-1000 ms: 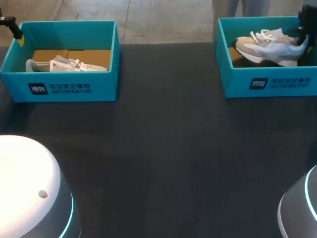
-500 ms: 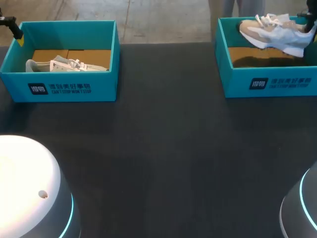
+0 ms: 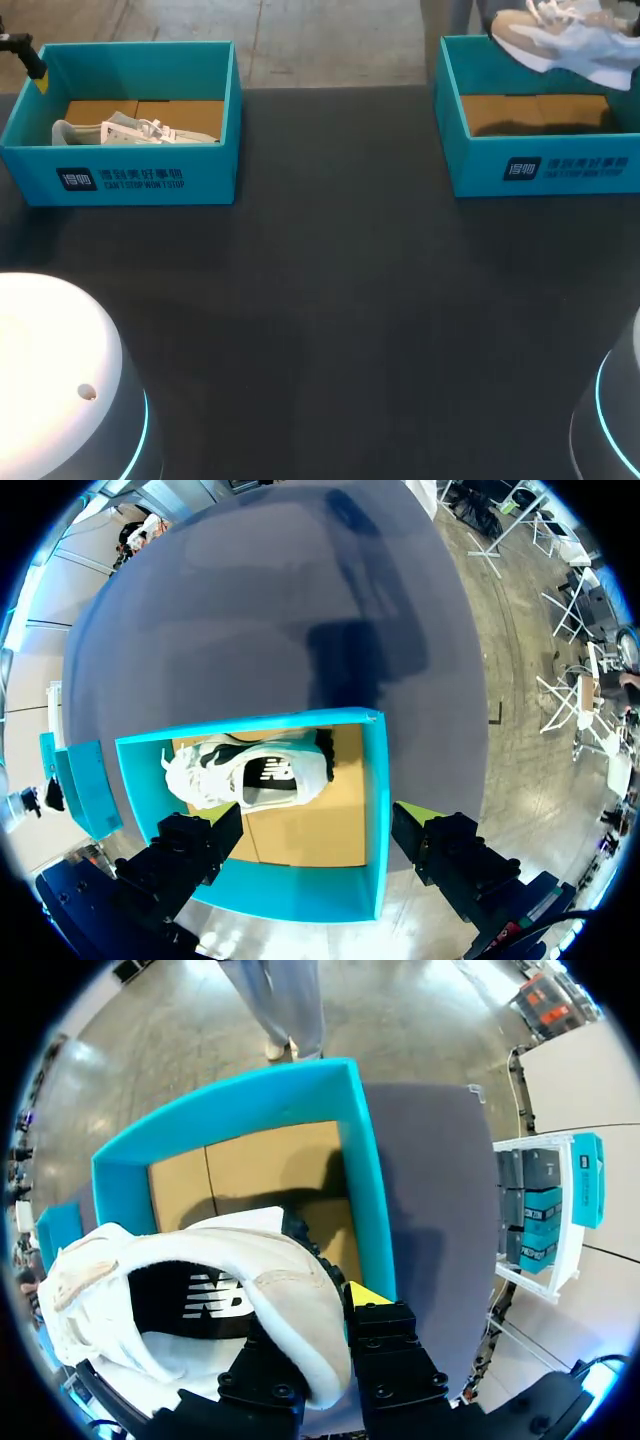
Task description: Take the shoe out of the shoebox, open the shoe tongue, remove and reinsert the insole, then place the shoe into the shoebox
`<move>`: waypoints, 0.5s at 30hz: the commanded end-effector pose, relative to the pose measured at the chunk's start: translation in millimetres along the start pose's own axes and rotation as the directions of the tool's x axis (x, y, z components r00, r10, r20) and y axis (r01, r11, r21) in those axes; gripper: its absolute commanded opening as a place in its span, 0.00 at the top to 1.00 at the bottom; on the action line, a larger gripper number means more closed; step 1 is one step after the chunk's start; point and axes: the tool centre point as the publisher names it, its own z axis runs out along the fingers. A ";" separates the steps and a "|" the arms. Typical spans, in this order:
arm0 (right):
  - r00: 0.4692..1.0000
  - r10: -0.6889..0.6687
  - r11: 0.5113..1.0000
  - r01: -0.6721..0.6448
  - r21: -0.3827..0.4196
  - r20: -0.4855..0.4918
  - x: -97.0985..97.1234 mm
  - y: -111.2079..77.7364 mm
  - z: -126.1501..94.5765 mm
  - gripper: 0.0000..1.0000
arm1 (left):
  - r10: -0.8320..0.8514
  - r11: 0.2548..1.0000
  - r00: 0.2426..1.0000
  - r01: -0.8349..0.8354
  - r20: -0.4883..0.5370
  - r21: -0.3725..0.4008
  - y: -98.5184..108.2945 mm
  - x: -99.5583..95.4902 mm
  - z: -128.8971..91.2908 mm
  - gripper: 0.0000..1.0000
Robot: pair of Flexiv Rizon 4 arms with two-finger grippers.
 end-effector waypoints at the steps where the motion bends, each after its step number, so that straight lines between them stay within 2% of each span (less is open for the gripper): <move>1: 1.000 -0.008 0.995 0.009 -0.103 0.001 3.9 -30.7 -21.9 1.00 | 0.001 1.000 1.000 -0.001 -0.002 0.000 -0.1 0.0 -0.6 0.00; 6: 1.000 -0.021 0.995 0.023 -0.095 0.020 8.0 -40.0 -36.1 1.00 | 0.001 1.000 1.000 -0.001 -0.002 0.000 -0.1 0.0 -0.6 0.00; 8: 0.999 -0.035 0.993 0.035 -0.110 -0.001 10.8 -42.3 -40.6 1.00 | 0.001 1.000 1.000 -0.001 -0.002 0.000 -0.1 0.0 -0.6 0.00; 15: 0.999 -0.035 0.993 0.035 -0.110 -0.001 10.8 -42.3 -40.6 1.00 | 0.001 1.000 1.000 -0.001 -0.002 0.000 -0.1 0.0 -0.6 0.00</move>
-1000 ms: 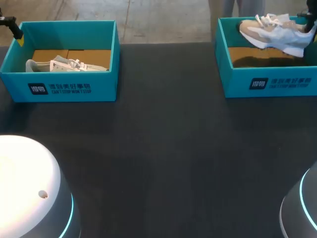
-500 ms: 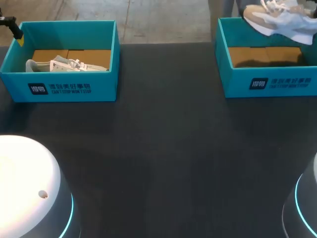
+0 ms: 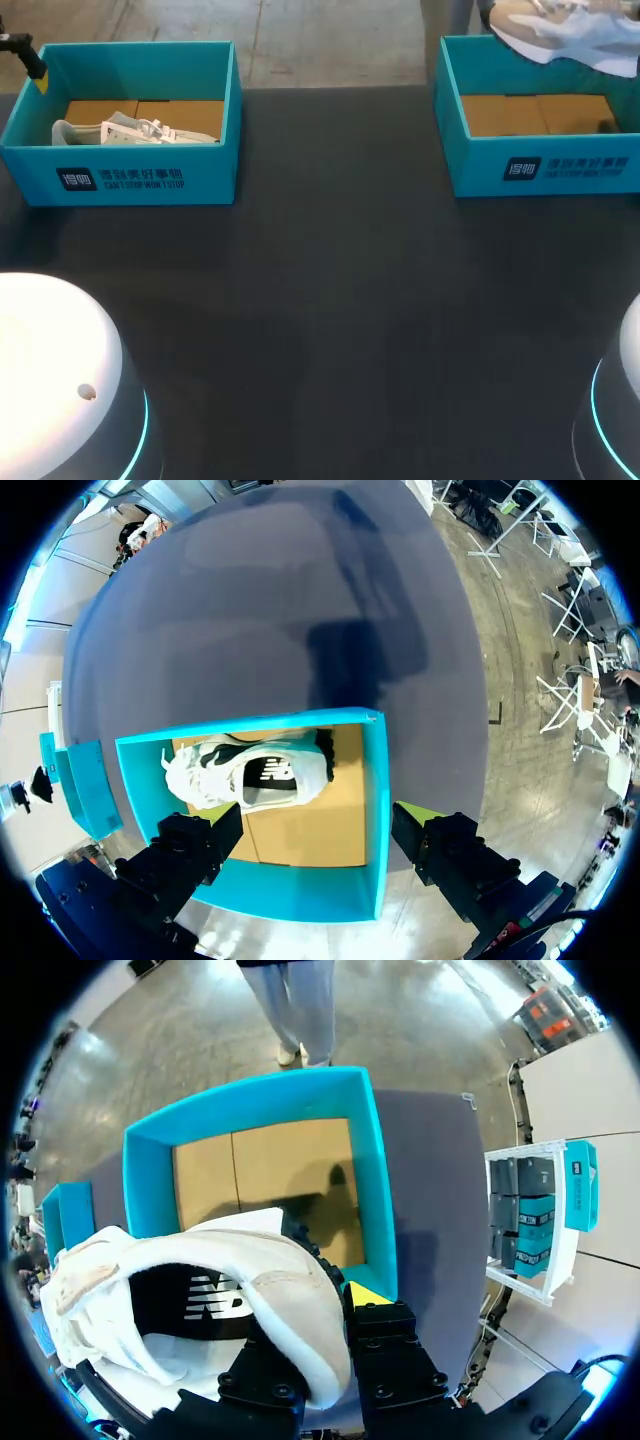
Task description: Take the shoe out of the shoebox, open the shoe tongue, remove and reinsert the insole, then place the shoe into the shoebox
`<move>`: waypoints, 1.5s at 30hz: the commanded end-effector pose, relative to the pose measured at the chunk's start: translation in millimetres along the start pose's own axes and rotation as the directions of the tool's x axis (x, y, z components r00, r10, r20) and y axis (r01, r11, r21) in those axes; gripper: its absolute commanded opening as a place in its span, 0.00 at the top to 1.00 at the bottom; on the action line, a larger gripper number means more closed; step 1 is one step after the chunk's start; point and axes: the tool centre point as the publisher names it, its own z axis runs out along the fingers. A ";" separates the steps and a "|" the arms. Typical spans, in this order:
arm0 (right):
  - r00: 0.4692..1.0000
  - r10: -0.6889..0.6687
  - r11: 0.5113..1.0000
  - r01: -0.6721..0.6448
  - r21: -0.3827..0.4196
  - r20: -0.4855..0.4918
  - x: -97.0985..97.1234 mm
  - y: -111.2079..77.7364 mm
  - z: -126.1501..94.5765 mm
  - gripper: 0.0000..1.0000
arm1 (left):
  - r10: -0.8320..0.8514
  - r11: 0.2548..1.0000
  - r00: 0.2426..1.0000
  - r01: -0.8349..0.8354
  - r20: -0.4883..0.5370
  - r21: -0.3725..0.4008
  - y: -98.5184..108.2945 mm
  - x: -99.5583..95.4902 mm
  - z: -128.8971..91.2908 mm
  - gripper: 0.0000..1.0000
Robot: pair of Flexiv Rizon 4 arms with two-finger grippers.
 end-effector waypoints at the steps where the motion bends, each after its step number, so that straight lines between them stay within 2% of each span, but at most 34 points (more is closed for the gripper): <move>1: 1.000 0.001 0.998 -0.001 -0.066 -0.003 -0.5 -6.2 -0.1 1.00 | 0.001 1.000 1.000 -0.001 -0.002 0.000 -0.1 0.0 -0.5 0.00; 23: 1.000 0.001 0.998 -0.001 -0.066 -0.003 -0.5 -6.2 -0.1 1.00 | 0.001 1.000 1.000 -0.001 -0.002 0.000 -0.1 0.0 -0.5 0.00; 36: 0.999 0.043 0.997 -0.043 -0.064 0.007 31.2 -33.1 -4.0 1.00 | 0.001 1.000 1.000 -0.001 -0.002 0.000 -0.1 0.0 -0.5 0.00; 45: 0.998 0.057 0.996 -0.056 -0.070 0.004 59.0 -59.6 -8.4 1.00 | 0.001 1.000 1.000 -0.001 -0.002 0.000 -0.1 0.0 -0.5 0.00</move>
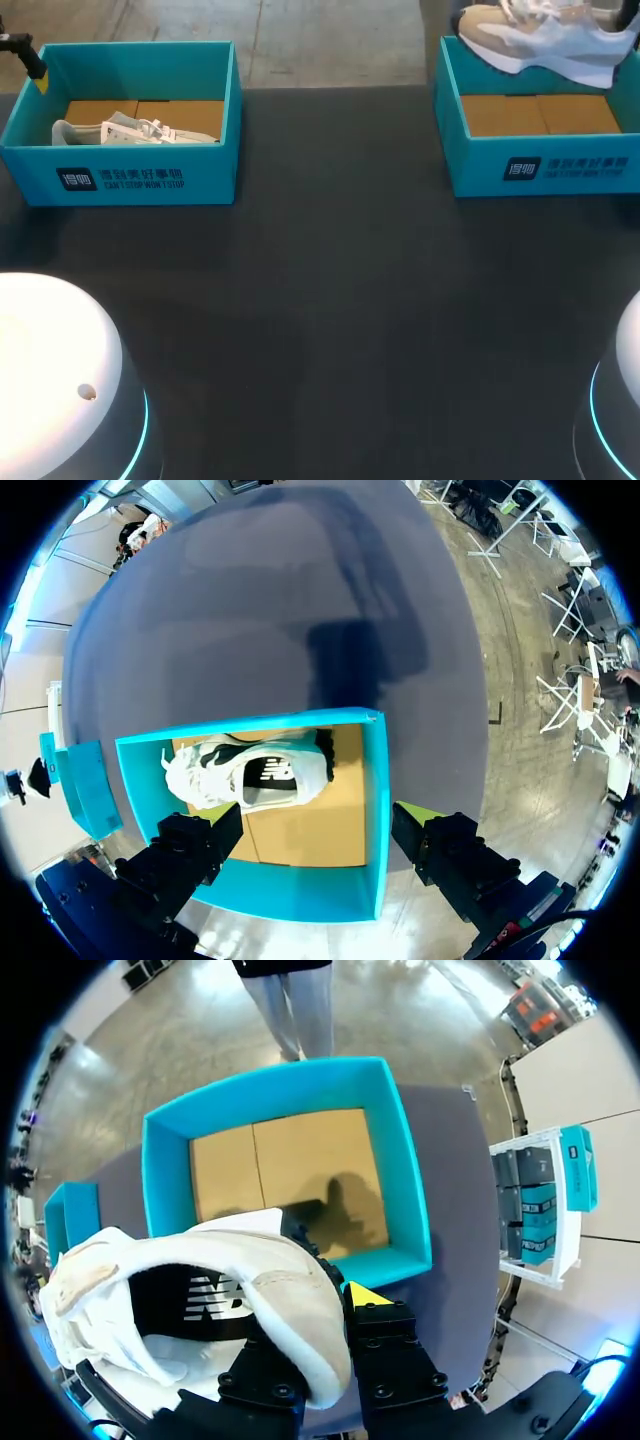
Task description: Take the shoe out of the shoebox, open the shoe tongue, remove and reinsert the insole, then place the shoe into the shoebox
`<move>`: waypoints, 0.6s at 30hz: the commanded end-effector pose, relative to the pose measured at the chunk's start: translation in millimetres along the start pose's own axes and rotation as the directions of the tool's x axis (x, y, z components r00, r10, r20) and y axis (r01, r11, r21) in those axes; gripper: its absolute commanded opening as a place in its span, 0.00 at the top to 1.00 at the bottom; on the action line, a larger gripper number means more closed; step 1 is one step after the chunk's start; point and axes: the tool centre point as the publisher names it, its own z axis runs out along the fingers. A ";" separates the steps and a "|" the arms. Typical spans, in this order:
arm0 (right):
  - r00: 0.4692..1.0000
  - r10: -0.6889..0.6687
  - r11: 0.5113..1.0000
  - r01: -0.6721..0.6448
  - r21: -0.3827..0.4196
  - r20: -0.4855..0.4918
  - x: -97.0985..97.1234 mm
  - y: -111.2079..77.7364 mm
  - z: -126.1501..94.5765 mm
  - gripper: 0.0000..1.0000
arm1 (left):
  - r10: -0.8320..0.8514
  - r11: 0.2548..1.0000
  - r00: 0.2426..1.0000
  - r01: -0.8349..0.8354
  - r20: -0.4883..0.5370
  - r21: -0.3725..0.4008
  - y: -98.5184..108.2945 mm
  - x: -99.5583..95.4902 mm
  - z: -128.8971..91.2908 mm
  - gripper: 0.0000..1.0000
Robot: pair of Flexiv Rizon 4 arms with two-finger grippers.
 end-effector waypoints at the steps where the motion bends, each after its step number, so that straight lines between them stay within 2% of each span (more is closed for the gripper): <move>1: 1.000 0.002 1.000 -0.002 -0.027 0.002 10.8 -20.9 -4.2 1.00 | 0.001 1.000 1.000 -0.001 -0.002 0.000 -0.1 0.0 -0.5 0.00; 10: 1.000 -0.003 1.000 0.004 -0.022 0.017 37.4 -43.7 -11.1 1.00 | 0.001 1.000 1.000 -0.001 -0.002 0.000 -0.1 0.0 -0.5 0.00; 18: 1.000 -0.017 1.000 0.017 -0.018 0.019 67.4 -74.3 -16.4 1.00 | 0.001 1.000 1.000 -0.001 -0.002 0.000 -0.1 0.0 -0.5 0.00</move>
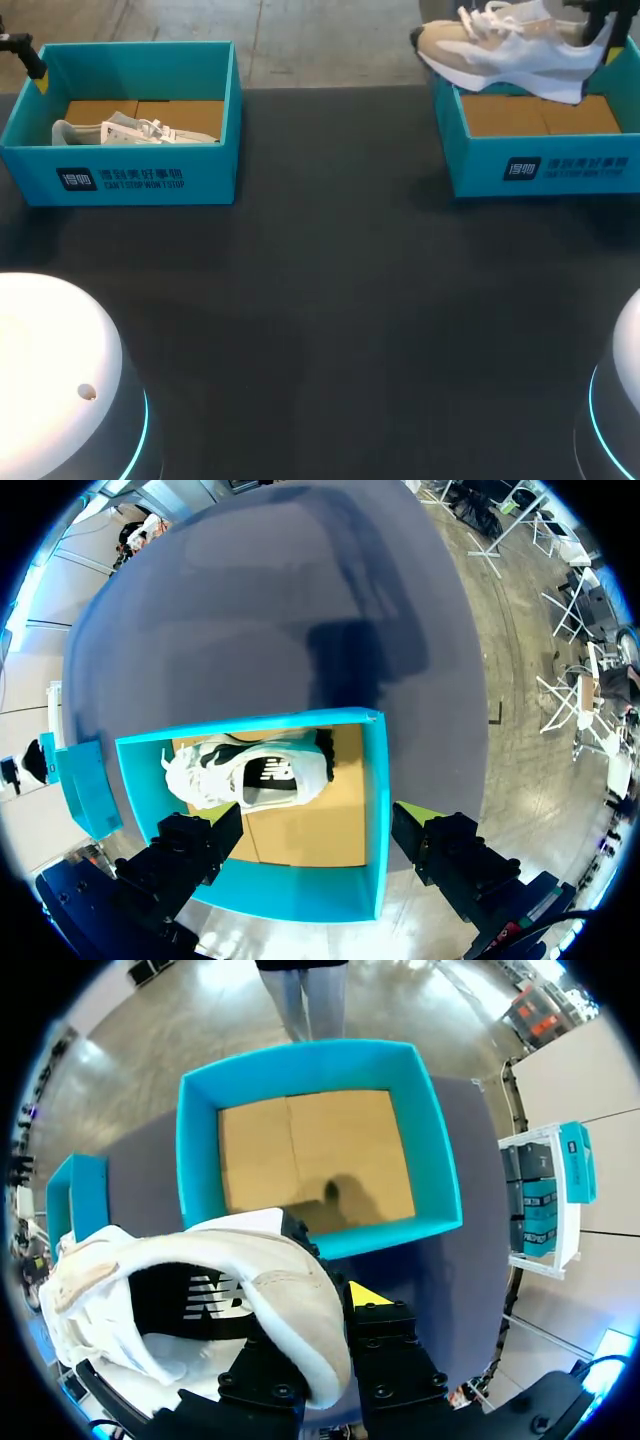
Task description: Take the shoe out of the shoebox, open the shoe tongue, remove and reinsert the insole, then place the shoe into the shoebox
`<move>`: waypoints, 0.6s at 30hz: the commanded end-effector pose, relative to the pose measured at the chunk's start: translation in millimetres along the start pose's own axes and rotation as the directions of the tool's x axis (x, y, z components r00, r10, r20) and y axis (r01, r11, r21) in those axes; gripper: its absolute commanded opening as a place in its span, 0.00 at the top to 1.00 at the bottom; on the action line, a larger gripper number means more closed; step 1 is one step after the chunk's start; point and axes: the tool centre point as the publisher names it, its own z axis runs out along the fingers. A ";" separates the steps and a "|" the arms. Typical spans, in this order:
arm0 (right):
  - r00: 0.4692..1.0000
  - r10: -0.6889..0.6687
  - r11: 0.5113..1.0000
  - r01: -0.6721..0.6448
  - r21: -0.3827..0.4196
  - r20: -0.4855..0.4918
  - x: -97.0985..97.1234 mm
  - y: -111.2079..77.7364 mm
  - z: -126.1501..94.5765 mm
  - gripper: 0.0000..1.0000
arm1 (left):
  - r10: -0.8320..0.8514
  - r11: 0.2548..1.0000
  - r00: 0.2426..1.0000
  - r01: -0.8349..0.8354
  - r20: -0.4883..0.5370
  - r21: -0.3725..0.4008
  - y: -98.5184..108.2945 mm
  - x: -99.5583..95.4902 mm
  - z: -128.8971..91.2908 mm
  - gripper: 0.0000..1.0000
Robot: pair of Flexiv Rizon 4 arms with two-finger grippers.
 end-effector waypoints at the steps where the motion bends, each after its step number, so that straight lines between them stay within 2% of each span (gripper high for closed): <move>1: 1.000 0.001 1.000 -0.001 -0.021 0.009 12.7 -20.6 -4.0 1.00 | 0.001 1.000 1.000 -0.001 -0.002 0.000 -0.2 0.0 -0.5 0.00; 9: 1.000 -0.009 1.000 0.009 -0.020 -0.006 40.7 -58.7 -8.4 1.00 | 0.001 1.000 1.000 -0.001 -0.002 0.000 -0.2 0.0 -0.5 0.00; 18: 1.000 -0.026 0.999 0.026 -0.030 -0.002 70.5 -111.9 -12.1 1.00 | 0.001 1.000 1.000 -0.001 -0.002 0.000 -0.2 0.0 -0.5 0.00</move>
